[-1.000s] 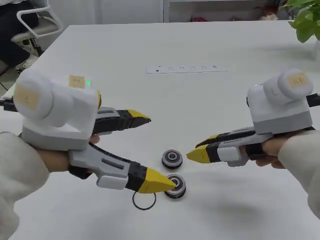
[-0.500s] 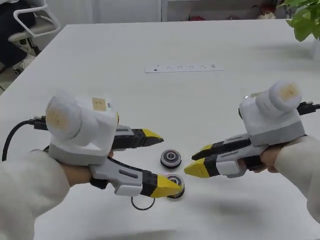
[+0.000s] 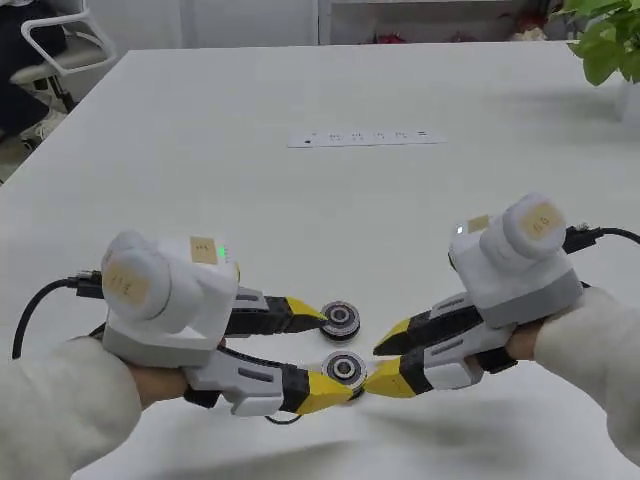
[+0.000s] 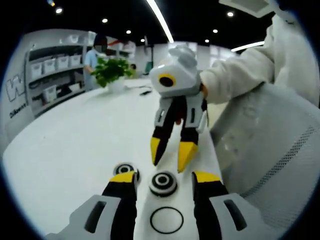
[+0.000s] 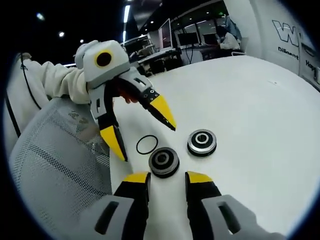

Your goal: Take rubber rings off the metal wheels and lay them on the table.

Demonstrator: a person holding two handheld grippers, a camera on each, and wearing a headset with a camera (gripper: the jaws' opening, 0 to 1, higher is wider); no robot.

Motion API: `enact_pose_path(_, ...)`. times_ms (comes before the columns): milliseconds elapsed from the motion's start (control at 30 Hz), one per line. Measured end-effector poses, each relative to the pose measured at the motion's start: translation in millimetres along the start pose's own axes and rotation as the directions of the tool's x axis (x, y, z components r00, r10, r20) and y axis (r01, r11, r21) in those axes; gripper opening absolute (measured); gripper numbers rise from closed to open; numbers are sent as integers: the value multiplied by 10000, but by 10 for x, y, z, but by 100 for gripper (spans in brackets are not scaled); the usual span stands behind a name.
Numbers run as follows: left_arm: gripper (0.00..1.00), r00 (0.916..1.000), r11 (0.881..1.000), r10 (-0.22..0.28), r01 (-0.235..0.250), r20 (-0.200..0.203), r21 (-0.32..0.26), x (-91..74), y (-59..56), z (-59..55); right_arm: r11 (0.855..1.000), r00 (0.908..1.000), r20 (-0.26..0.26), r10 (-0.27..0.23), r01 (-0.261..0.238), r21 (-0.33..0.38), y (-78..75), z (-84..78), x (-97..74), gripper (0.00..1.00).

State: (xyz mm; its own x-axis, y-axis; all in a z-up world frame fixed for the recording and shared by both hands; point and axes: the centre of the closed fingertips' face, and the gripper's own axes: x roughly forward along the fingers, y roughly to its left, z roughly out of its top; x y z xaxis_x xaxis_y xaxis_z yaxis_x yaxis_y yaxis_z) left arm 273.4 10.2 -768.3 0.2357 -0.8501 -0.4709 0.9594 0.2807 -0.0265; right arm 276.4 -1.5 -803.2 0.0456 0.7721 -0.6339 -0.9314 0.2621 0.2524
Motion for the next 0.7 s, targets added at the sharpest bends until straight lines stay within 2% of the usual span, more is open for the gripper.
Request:
enact_pose_path(133, 38, 10000, 9993, 47, -46, 37, -360, 47, 4, -32, 9996, 9997, -228, 14, -20, -270, 25, -30, 50, 24)
enact_pose_path(300, 31, 9999, 9991, 148, -147, 13, -396, 71, 11, -70, 9991, 9997, -263, -11, 0, -422, 37, -23, 64, 22)
enact_pose_path(367, 30, 9999, 9972, 152, -149, 37, -736, 80, 23, -92, 9988, 9996, -281, -43, 29, -498, 42, -21, 79, 21)
enact_pose_path(533, 26, 9997, 9984, 257, -257, -13, -496, 83, 40, -107, 9976, 9995, -301, -111, 90, -691, 35, -17, 97, 21)
enact_pose_path(600, 23, 9996, 9981, 300, -299, -5, -543, 86, 52, -109, 9974, 9995, -284, -155, 134, -711, 24, -15, 97, 20)
enact_pose_path(700, 23, 9996, 9973, 268, -268, -19, -677, 109, 52, -117, 9974, 9995, -243, -178, 161, -697, 18, -12, 97, 19)
